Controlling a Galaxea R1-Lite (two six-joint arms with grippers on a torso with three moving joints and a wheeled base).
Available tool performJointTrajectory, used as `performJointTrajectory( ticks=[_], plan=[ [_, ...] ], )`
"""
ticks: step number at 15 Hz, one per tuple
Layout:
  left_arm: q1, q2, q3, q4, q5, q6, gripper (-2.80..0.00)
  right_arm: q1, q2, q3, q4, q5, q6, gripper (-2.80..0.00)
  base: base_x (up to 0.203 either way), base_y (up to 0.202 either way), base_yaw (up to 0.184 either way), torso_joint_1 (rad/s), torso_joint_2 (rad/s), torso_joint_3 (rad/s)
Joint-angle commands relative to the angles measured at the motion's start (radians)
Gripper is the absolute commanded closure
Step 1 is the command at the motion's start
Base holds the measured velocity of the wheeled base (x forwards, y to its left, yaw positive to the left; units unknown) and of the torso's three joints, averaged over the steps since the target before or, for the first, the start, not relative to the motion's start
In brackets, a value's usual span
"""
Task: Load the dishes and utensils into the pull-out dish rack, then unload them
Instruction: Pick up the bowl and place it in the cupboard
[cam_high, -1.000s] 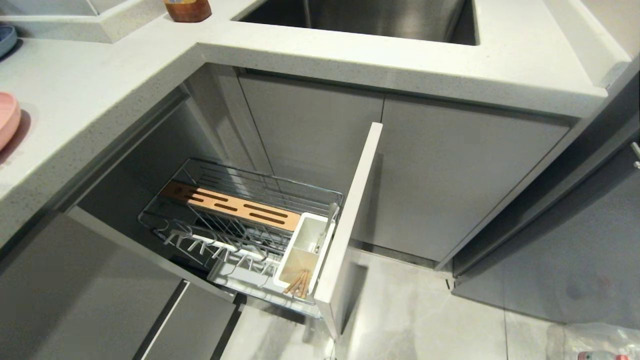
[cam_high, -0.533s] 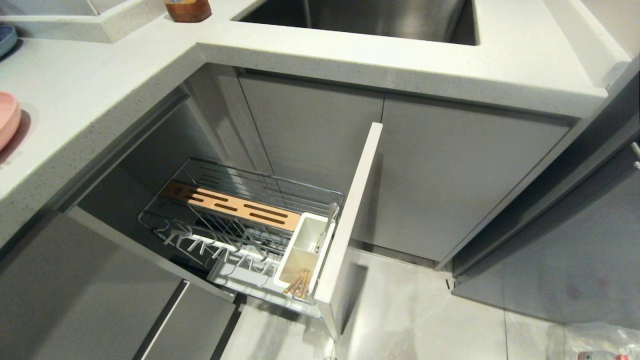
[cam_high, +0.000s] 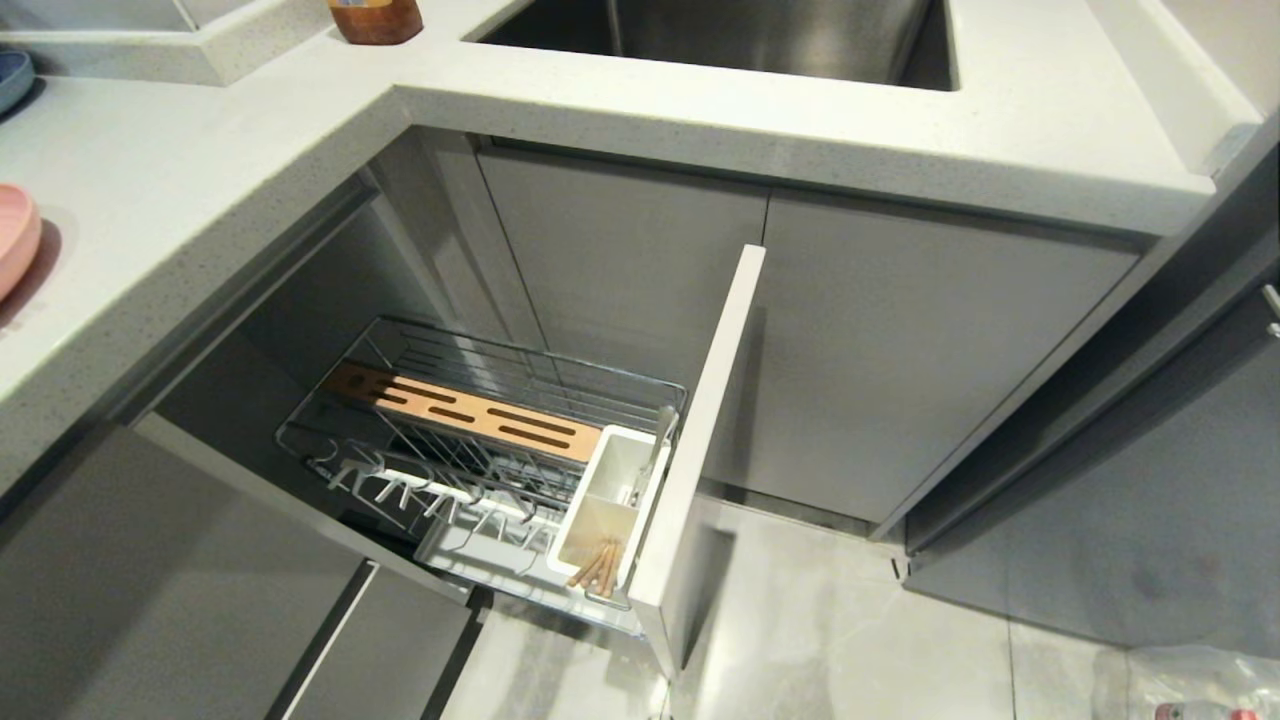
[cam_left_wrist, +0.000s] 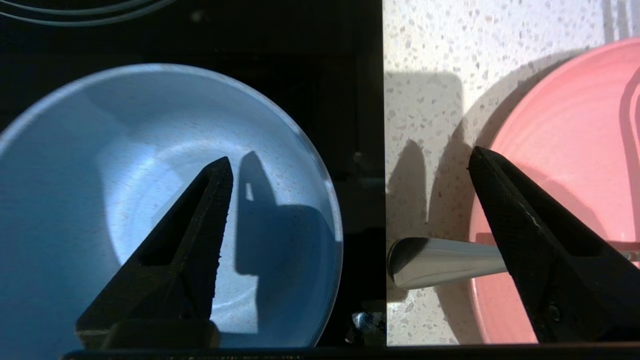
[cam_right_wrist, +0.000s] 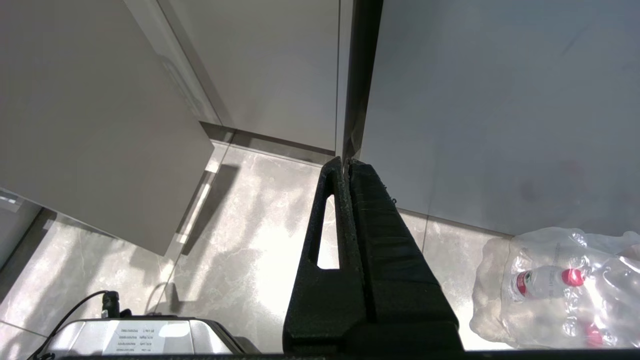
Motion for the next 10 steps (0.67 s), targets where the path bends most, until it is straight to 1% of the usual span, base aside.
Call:
performJointTrajectory(
  ticks=[1, 4, 5, 10],
  plan=[
    [0.002, 0.002, 0.007, 0.004, -0.006, -0.003, -2.80, 0.000, 0.002, 0.000, 0.000, 0.000, 0.000, 0.00, 0.000, 0.000, 0.000, 0.000, 0.00, 0.000],
    [0.002, -0.002, 0.010, 0.004, -0.010, -0.003, -2.80, 0.000, 0.001, 0.000, 0.000, 0.000, 0.001, 0.00, 0.000, 0.000, 0.000, 0.000, 0.00, 0.000],
    [0.002, -0.002, 0.008, 0.003, -0.010, -0.003, 0.00, 0.000, 0.002, 0.000, 0.000, 0.000, 0.000, 0.00, 0.000, 0.000, 0.000, 0.000, 0.00, 0.000],
    [0.002, -0.013, 0.015, -0.005, -0.013, -0.003, 0.00, 0.000, 0.002, 0.000, 0.000, 0.000, 0.000, 0.00, 0.000, 0.000, 0.000, 0.000, 0.00, 0.000]
  ],
)
